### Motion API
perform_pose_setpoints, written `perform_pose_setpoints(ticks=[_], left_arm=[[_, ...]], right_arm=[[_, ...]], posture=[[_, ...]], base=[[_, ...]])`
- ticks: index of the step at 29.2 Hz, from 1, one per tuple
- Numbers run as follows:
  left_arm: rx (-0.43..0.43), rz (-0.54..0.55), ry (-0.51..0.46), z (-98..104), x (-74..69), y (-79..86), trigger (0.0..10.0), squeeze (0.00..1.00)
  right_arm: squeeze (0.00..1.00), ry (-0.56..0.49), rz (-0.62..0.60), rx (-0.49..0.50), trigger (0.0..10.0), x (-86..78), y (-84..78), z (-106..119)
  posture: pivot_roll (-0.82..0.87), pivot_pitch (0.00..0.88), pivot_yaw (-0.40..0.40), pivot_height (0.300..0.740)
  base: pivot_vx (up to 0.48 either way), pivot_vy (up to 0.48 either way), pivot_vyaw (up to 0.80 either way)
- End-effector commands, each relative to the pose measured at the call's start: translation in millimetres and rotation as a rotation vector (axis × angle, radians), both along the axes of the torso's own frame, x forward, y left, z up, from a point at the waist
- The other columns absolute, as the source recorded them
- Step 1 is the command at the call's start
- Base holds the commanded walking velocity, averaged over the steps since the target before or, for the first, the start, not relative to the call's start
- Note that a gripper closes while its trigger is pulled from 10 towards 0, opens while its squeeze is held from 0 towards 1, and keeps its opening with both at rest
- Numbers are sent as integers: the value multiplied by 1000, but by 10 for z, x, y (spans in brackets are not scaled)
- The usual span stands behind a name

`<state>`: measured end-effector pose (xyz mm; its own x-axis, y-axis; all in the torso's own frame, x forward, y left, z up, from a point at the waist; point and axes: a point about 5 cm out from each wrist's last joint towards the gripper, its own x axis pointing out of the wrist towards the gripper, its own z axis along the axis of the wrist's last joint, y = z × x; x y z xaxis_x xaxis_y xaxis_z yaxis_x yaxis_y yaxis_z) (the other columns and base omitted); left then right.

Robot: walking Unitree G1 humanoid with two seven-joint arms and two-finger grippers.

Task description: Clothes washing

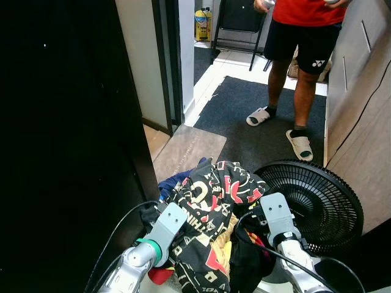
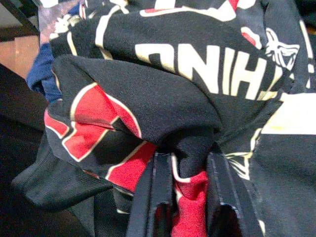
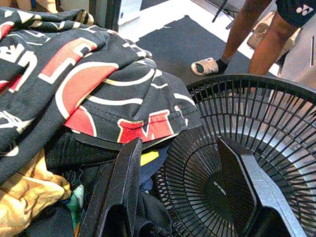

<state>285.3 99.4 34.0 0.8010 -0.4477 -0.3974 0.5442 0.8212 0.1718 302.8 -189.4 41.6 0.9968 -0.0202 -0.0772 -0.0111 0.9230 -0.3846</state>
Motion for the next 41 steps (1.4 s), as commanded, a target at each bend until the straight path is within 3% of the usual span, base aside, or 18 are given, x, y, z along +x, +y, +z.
perform_pose_setpoints(ticks=[1,8,10,11,12,13,14,16,17,19,24,29,30,33,34,35,37,41], left_arm=[[-35,12,-10,61,9,12,0,0],[-95,52,-92,347,78,108,0,0],[-95,52,-92,347,78,108,0,0],[-184,115,-209,741,191,166,10000,0],[-184,115,-209,741,191,166,10000,0],[-228,140,-270,944,229,193,10000,0],[-228,140,-270,944,229,193,10000,0],[-308,125,-394,1324,250,188,10000,0],[-308,125,-394,1324,250,188,10000,0],[-398,42,-490,1652,183,82,10000,0],[-462,-38,-531,1865,103,-31,10000,0],[-457,-56,-517,1829,85,-82,10000,0],[-449,-76,-485,1737,60,-142,10000,0],[-449,-76,-485,1737,60,-142,10000,0],[-444,-88,-449,1656,34,-190,10000,0],[-444,-88,-449,1656,34,-190,10000,0],[-415,-109,-359,1424,6,-263,10000,0],[-408,-109,-333,1365,-2,-271,10000,0]], right_arm=[[0,12,-1,10,10000,-26,17,-35],[0,-20,7,25,10000,3,65,23],[0,-20,7,25,10000,3,65,23],[0,-117,20,68,10000,67,138,219],[0,-117,20,68,10000,67,138,219],[0,-170,28,88,10000,96,174,335],[0,-170,28,88,10000,96,174,335],[0,-271,55,115,10000,148,253,580],[0,-271,55,115,10000,148,253,580],[0,-354,92,117,10000,190,314,811],[0,-408,166,156,10000,218,341,1039],[0,-393,247,198,10000,229,351,1116],[0,-332,390,235,10000,230,429,1128],[0,-332,390,235,10000,230,429,1128],[0,-268,520,255,10000,202,521,1105],[0,-268,520,255,10000,202,521,1105],[0,-206,676,250,10000,82,639,1104],[0,-204,697,250,10000,37,655,1124]], posture=[[69,106,101,740],[74,91,98,740],[74,91,98,740],[85,60,85,740],[85,60,85,740],[85,60,85,740],[85,60,85,740],[86,40,71,740],[86,40,71,740],[87,23,57,740],[88,15,49,740],[81,11,44,740],[71,11,35,740],[71,11,35,740],[73,13,29,740],[73,13,29,740],[77,23,21,740],[75,23,22,740]], base=[[0,0,0],[0,0,0],[0,0,0],[0,0,0],[0,0,0],[0,0,0],[0,0,0],[0,0,0],[0,0,0],[0,0,0],[0,0,0],[0,0,0],[0,0,0],[0,0,0],[0,0,0],[0,0,0],[0,0,0],[0,0,0]])
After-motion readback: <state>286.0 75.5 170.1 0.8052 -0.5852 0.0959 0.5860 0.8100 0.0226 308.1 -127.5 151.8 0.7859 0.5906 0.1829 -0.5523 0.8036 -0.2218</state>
